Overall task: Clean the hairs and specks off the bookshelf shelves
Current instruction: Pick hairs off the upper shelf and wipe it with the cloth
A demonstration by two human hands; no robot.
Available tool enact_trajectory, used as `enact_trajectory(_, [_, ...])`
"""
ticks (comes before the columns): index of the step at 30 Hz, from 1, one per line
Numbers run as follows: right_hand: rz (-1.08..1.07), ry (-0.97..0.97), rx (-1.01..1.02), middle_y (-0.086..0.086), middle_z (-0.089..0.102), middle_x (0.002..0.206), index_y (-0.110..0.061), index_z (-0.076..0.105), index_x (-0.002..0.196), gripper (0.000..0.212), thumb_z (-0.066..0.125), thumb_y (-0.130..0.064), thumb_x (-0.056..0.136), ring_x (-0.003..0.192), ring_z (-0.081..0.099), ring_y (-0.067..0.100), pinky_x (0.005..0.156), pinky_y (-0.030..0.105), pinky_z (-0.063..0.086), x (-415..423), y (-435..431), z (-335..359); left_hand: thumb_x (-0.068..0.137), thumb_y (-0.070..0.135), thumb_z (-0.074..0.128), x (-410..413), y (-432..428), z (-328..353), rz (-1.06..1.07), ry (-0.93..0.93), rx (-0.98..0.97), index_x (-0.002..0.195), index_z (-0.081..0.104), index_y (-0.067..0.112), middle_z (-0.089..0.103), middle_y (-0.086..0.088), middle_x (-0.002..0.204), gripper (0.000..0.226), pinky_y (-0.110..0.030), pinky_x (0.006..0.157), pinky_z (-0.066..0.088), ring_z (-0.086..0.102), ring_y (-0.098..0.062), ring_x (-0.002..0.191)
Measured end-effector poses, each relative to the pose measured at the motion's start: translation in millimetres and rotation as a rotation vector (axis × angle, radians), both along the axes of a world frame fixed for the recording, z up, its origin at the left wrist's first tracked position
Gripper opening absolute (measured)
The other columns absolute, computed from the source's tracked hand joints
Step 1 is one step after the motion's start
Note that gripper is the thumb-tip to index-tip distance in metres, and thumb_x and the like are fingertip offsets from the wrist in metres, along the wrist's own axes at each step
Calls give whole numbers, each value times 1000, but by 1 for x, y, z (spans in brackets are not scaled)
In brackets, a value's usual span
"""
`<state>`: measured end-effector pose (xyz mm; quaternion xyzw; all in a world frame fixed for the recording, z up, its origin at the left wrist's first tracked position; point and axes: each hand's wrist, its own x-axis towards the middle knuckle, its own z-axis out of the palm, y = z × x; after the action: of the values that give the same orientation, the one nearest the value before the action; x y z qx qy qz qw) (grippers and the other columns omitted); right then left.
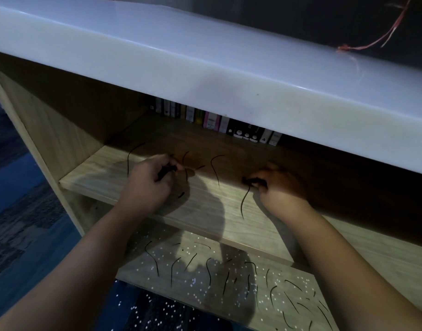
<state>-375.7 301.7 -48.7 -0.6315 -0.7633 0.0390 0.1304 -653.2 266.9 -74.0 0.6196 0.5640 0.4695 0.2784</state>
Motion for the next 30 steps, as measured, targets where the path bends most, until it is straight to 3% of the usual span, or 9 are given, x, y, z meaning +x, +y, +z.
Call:
enact_trajectory(7, [45, 3, 66, -10, 53, 118, -38, 67, 110, 31, 53, -20, 90, 101, 57, 14, 79, 25, 46, 0, -33, 0, 91, 5, 55, 1, 1, 0, -16, 63, 33, 91, 66, 33, 67, 8, 97, 31, -47, 78, 55, 64, -14, 87])
enact_trajectory(13, [-15, -51, -13, -4, 51, 114, -36, 66, 113, 29, 53, -22, 91, 107, 55, 23, 83, 31, 46, -10, 3, 8, 93, 6, 55, 3, -2, 3, -1, 68, 18, 90, 66, 34, 66, 8, 95, 30, -50, 73, 55, 64, -19, 82])
enact_trajectory(19, [17, -61, -29, -4, 51, 117, -37, 66, 112, 26, 55, -25, 91, 110, 54, 21, 85, 31, 45, -5, -1, 7, 93, 7, 55, 1, -3, 5, 5, 81, 24, 90, 65, 35, 65, 10, 97, 31, -47, 75, 56, 63, -13, 85])
enact_trajectory(24, [113, -11, 50, -14, 52, 108, -39, 68, 106, 23, 60, -25, 89, 94, 56, 10, 78, 24, 45, 5, -23, 3, 91, 4, 55, 0, 0, 2, -7, 86, 58, 87, 64, 39, 66, 9, 95, 36, -46, 74, 55, 63, -14, 84])
enact_trajectory(30, [-41, -46, -26, -2, 54, 115, -35, 67, 107, 21, 56, -29, 91, 107, 56, 24, 90, 37, 48, 11, 4, 2, 91, 5, 56, -2, 1, 0, -9, 88, 66, 88, 65, 38, 66, 11, 94, 34, -38, 69, 54, 61, -9, 81])
